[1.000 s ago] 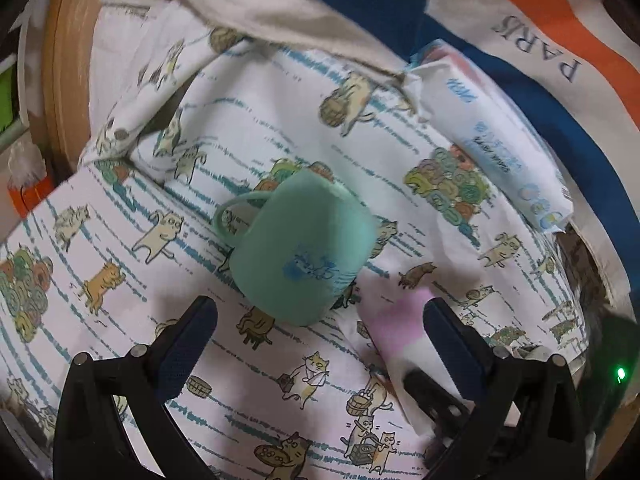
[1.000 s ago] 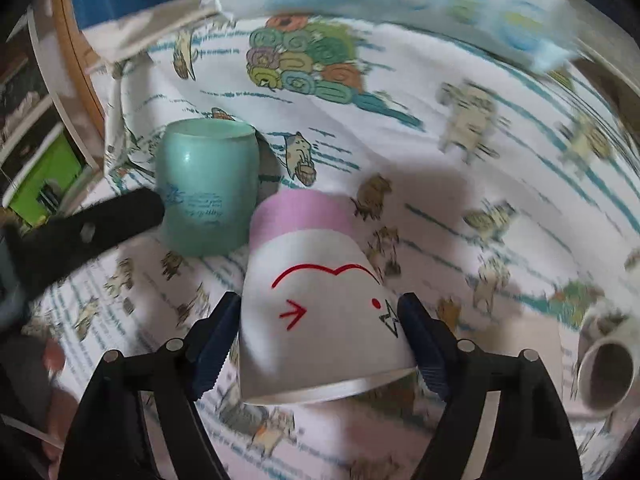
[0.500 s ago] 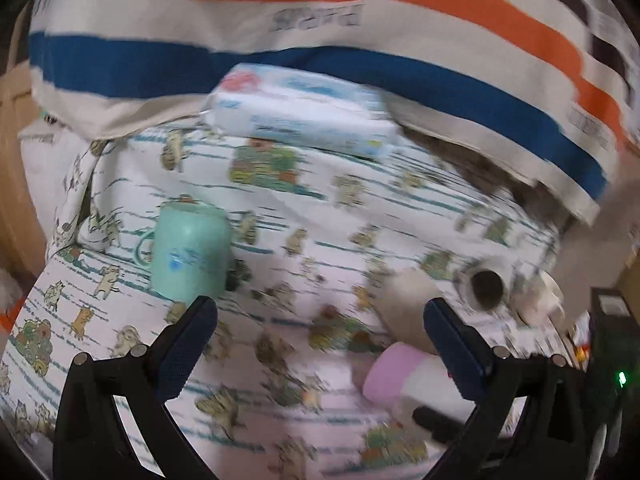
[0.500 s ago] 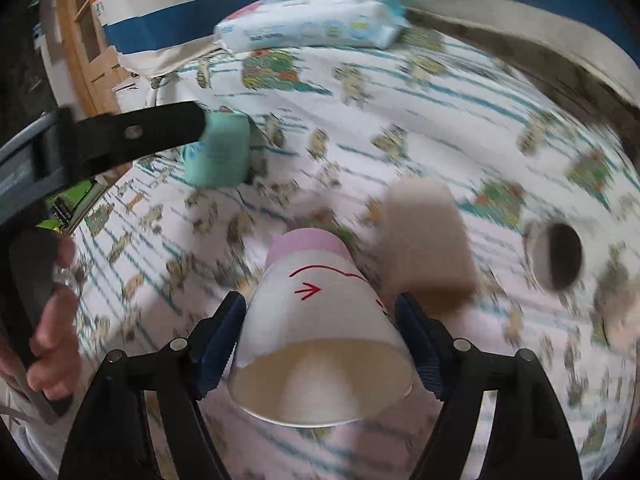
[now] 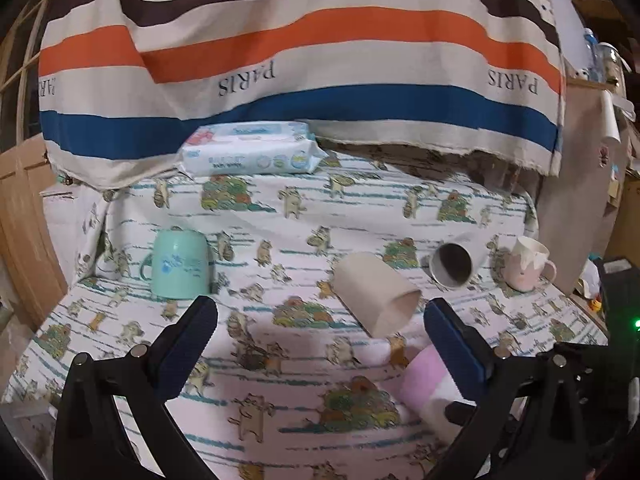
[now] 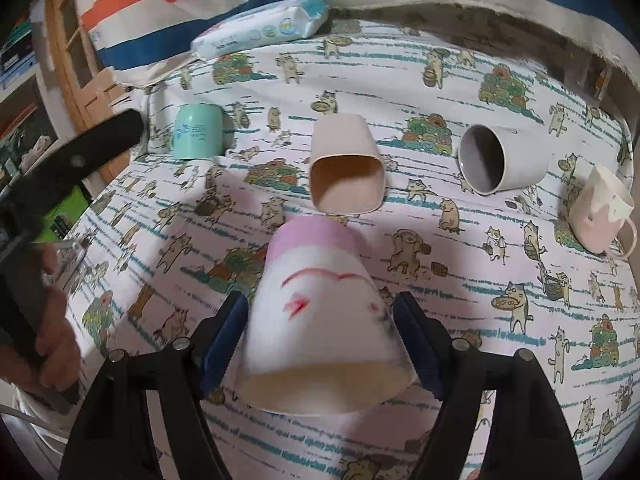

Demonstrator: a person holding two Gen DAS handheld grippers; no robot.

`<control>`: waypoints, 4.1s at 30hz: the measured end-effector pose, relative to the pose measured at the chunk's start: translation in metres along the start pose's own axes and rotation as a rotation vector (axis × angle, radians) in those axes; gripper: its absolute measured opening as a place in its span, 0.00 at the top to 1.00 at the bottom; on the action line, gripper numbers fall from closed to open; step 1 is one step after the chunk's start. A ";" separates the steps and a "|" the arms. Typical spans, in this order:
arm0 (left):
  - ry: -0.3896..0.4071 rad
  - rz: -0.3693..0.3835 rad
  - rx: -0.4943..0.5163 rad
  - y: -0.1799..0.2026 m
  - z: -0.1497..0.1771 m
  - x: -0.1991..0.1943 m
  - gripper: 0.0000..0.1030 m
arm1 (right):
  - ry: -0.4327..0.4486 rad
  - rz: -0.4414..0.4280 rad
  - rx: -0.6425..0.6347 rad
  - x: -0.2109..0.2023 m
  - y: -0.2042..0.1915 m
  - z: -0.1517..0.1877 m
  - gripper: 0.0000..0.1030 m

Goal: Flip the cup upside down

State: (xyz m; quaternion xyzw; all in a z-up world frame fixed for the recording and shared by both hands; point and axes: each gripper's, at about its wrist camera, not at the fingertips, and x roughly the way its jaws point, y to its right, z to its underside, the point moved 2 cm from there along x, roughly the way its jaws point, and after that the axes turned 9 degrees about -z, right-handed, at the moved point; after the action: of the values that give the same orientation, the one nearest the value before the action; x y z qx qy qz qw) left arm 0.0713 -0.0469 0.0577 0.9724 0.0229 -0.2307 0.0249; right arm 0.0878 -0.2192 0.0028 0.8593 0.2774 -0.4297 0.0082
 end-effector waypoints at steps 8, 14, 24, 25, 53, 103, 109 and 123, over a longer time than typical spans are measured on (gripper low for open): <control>0.118 0.001 -0.033 -0.002 0.003 -0.031 0.00 | 0.202 0.040 0.030 -0.043 0.010 0.005 0.15; 0.120 -0.012 -0.042 -0.002 0.008 -0.036 0.00 | 0.461 0.203 0.046 -0.078 0.041 0.020 0.00; -0.207 0.007 -0.082 0.013 0.027 0.003 0.00 | 0.541 0.340 -0.085 -0.085 0.062 0.038 0.00; -0.242 0.011 -0.094 0.015 0.030 0.008 0.00 | 0.534 0.331 -0.083 -0.085 0.067 0.038 0.00; -0.720 0.061 -0.509 0.065 0.051 0.090 0.22 | 0.564 0.333 -0.013 -0.093 0.080 0.045 0.00; -0.283 0.020 0.184 0.128 0.025 0.027 0.38 | 0.580 0.337 0.007 -0.096 0.080 0.046 0.00; -0.254 0.046 0.214 0.128 0.026 0.027 0.38 | 0.580 0.338 0.009 -0.096 0.080 0.046 0.00; -0.155 0.088 0.238 0.120 0.022 0.022 0.18 | 0.577 0.331 0.000 -0.095 0.078 0.046 0.00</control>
State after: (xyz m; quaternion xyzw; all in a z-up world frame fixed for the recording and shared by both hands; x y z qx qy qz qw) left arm 0.0882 -0.1672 0.0325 0.9479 -0.0494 -0.3047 -0.0787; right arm 0.0463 -0.3413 0.0264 0.9789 0.1252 -0.1616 -0.0010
